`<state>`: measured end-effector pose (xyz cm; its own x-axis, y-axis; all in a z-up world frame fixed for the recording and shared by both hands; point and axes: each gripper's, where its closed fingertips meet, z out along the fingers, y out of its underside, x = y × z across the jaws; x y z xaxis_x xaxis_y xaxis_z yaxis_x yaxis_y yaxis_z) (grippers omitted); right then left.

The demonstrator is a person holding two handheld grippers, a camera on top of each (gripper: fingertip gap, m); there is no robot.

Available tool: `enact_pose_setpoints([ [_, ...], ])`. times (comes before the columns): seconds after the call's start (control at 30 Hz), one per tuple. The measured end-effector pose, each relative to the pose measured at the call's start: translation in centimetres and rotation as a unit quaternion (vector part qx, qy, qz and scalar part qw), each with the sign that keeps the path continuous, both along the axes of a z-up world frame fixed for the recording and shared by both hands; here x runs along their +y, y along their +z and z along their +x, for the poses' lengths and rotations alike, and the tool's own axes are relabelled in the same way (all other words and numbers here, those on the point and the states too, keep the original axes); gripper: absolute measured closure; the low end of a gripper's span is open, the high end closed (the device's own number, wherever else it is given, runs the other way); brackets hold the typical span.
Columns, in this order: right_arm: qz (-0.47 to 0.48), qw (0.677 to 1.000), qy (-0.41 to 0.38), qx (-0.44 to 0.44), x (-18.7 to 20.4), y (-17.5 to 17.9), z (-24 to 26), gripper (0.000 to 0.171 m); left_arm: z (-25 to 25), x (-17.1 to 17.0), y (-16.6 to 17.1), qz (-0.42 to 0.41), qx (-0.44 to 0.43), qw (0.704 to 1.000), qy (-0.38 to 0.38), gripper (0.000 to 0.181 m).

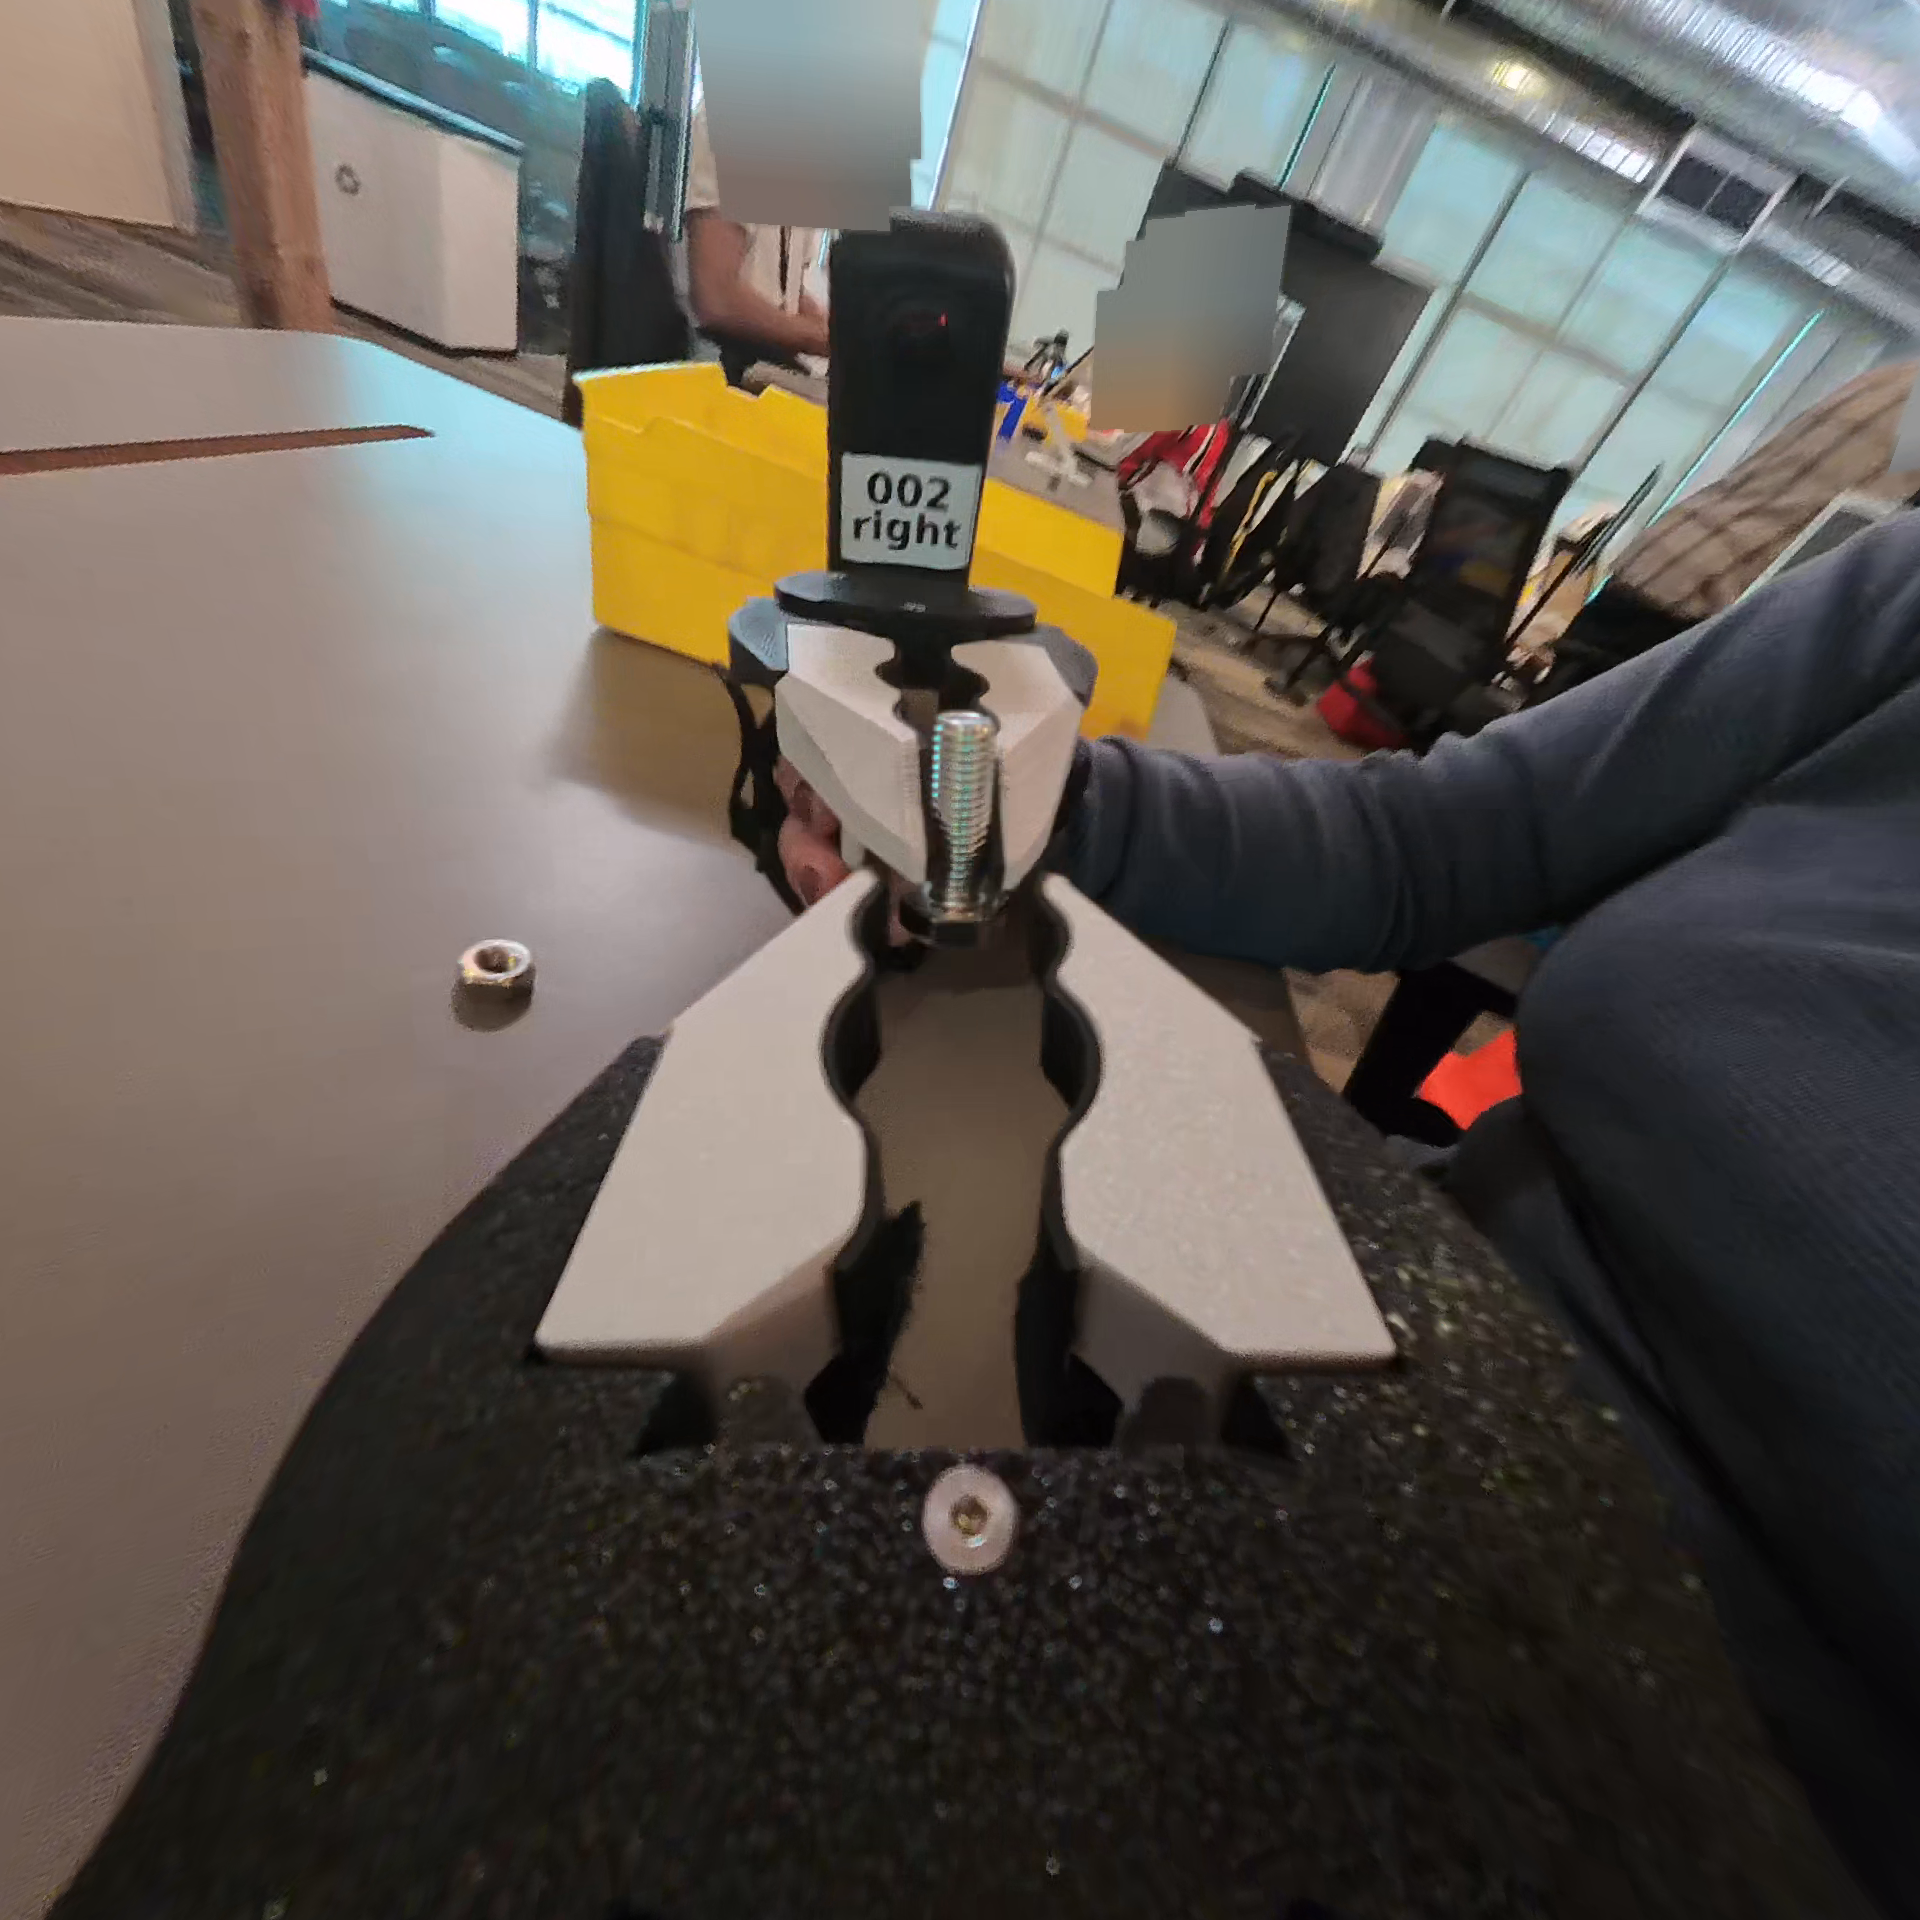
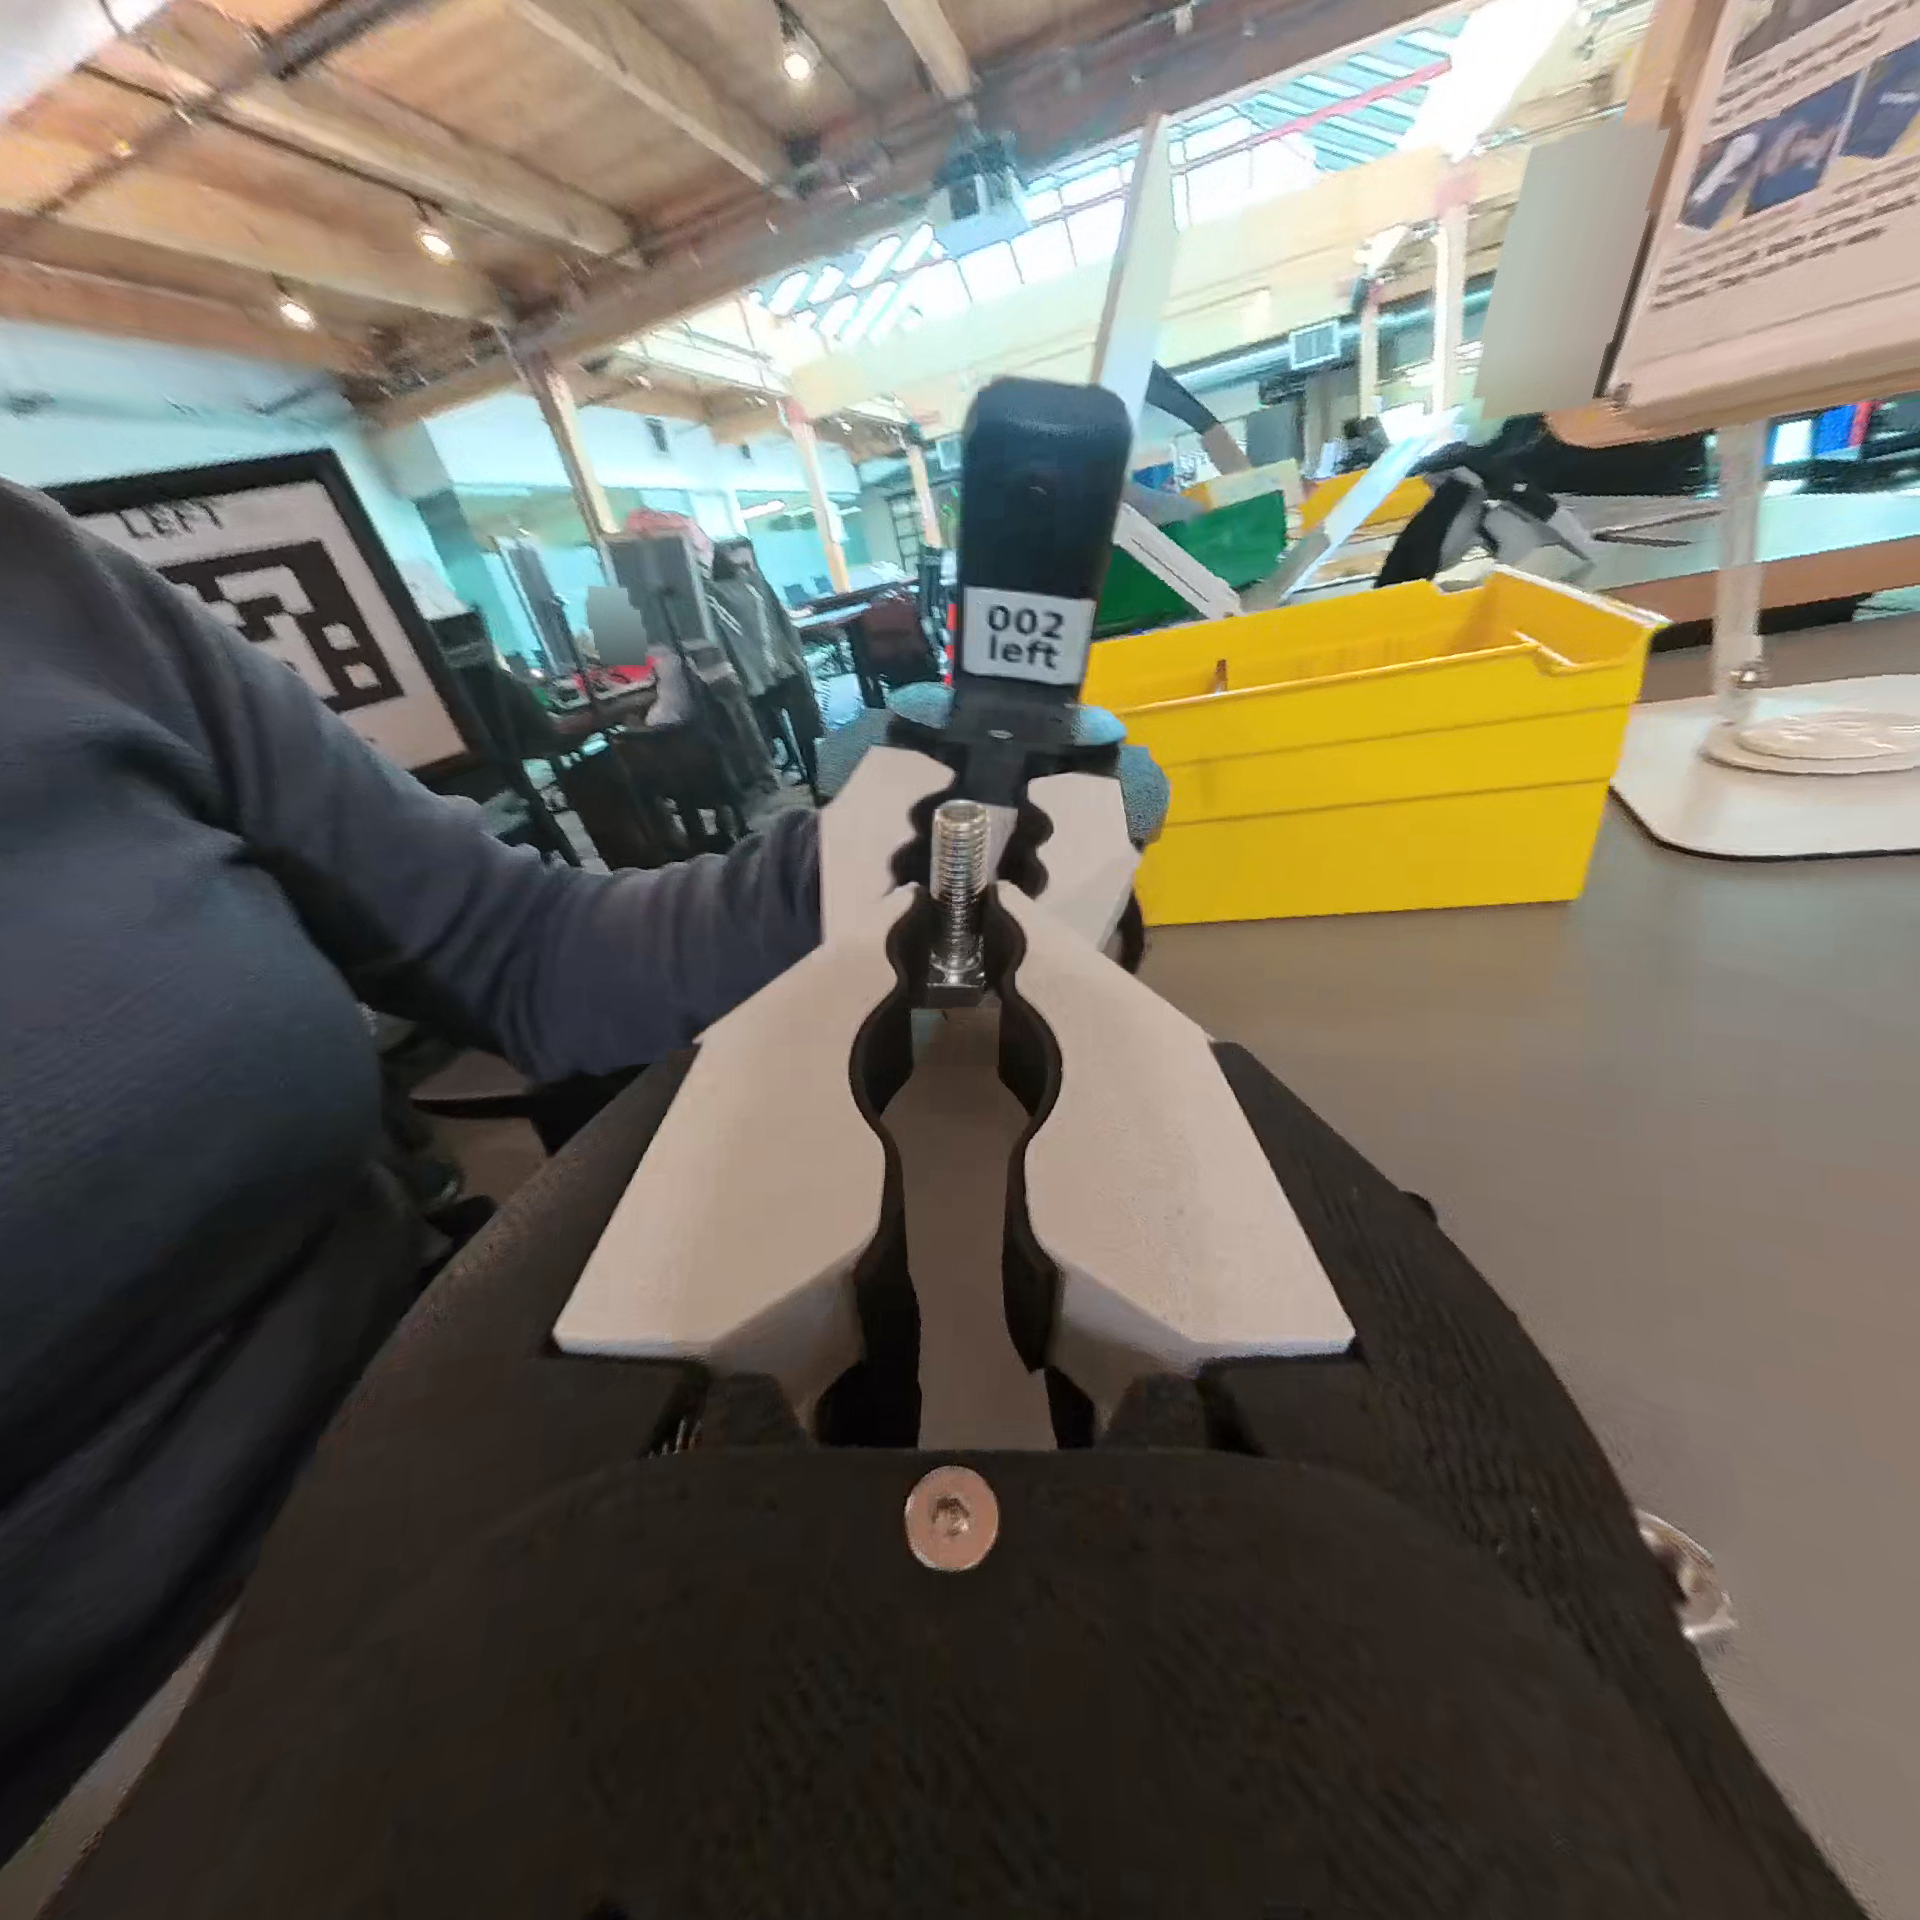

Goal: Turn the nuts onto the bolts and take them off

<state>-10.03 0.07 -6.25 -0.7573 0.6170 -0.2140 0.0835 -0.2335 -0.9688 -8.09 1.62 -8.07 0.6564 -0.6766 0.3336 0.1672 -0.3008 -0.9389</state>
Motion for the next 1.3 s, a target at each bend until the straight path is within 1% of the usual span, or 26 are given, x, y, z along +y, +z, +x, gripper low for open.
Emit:
enact_pose_setpoints([
  [0.07, -0.01, 1.0, 0.01, 0.0, -0.1, 0.2, 0.2, 0.163, 0.1, -0.2, 0.2, 0.008, -0.016, 1.0, -0.009, 0.164],
  [0.13, -0.005, 1.0, 0.013, -0.004, -0.2, 0.0, 0.3, 0.163, 0.0, -0.2, -0.1, 0.012, 0.0, 1.0, -0.004, 0.164],
  [0.17, 0.0, 1.0, 0.002, -0.005, 0.0, -0.2, 0.1, 0.163, -0.4, 0.0, -0.3, 0.019, 0.018, 1.0, 0.012, 0.164],
  [0.23, 0.007, 1.0, -0.025, -0.018, 0.5, -0.5, -0.6, 0.162, -1.3, 0.6, -0.8, 0.034, 0.071, 0.995, 0.055, 0.164],
  [0.27, 0.016, 0.999, -0.036, -0.027, 0.6, -0.8, -0.9, 0.157, -1.9, 1.0, -1.3, 0.039, 0.107, 0.99, 0.081, 0.164],
  [0.37, 0.057, 0.994, -0.083, -0.035, 1.3, -1.9, -1.9, 0.161, -3.0, 1.8, -2.5, 0.05, 0.208, 0.968, 0.134, 0.164],
  [0.43, 0.078, 0.992, -0.099, -0.029, 1.5, -2.3, -2.3, 0.161, -3.2, 2.0, -2.7, 0.059, 0.235, 0.959, 0.148, 0.164],
  [0.5, 0.084, 0.993, -0.083, -0.02, 1.2, -2.1, -1.9, 0.163, -2.5, 1.5, -2.3, 0.063, 0.209, 0.968, 0.121, 0.164],
  [0.6, 0.039, 0.999, 0.008, -0.024, -0.1, -0.9, 0.3, 0.163, 0.1, -0.4, -1.0, 0.049, 0.088, 0.995, 0.015, 0.164],
  [0.67, 0.015, 0.999, 0.033, -0.021, -0.3, -0.4, 0.9, 0.163, 0.6, -1.0, -0.5, 0.044, 0.044, 0.998, -0.017, 0.16],
  [0.7, 0.009, 0.999, 0.041, -0.022, -0.4, -0.3, 1.1, 0.163, 0.6, -1.0, -0.6, 0.046, 0.045, 0.998, -0.017, 0.164],
  [0.77, 0.011, 0.999, 0.044, -0.023, -0.4, -0.3, 1.1, 0.163, 0.6, -0.9, -0.7, 0.05, 0.06, 0.997, -0.013, 0.165],
  [0.87, 0.013, 0.998, 0.05, -0.023, -0.5, -0.4, 1.3, 0.163, 0.7, -0.9, -0.8, 0.043, 0.057, 0.997, -0.016, 0.157],
  [0.93, 0.023, 0.998, 0.052, -0.023, -0.7, -0.6, 1.4, 0.163, 1.4, -1.4, -0.8, 0.031, 0.031, 0.998, -0.046, 0.15],
  [0.97, 0.029, 0.998, 0.054, -0.023, -0.8, -0.7, 1.5, 0.163, 1.6, -1.5, -0.8, 0.024, 0.018, 0.998, -0.055, 0.151],
  [1.0, 0.033, 0.998, 0.056, -0.023, -0.9, -0.7, 1.5, 0.164, 1.7, -1.4, -0.9, 0.018, 0.013, 0.998, -0.056, 0.155],
  [1.03, 0.036, 0.997, 0.057, -0.02, -1.1, -0.7, 1.6, 0.163, 1.5, -1.2, -1.0, 0.019, 0.016, 0.999, -0.048, 0.163],
  [1.17, 0.06, 0.997, 0.045, -0.01, -1.1, -0.9, 1.4, 0.163, 1.1, -0.9, -1.2, 0.033, 0.048, 0.998, -0.029, 0.164],
  [1.23, 0.067, 0.998, 0.01, 0.0, -0.3, -0.7, 0.9, 0.163, 0.3, -0.1, -1.2, 0.043, 0.066, 0.997, 0.01, 0.164],
  [1.3, 0.052, 0.997, -0.043, 0.022, 1.4, 0.3, 0.4, 0.157, -1.2, 1.0, -1.5, 0.05, 0.091, 0.992, 0.068, 0.164],
])
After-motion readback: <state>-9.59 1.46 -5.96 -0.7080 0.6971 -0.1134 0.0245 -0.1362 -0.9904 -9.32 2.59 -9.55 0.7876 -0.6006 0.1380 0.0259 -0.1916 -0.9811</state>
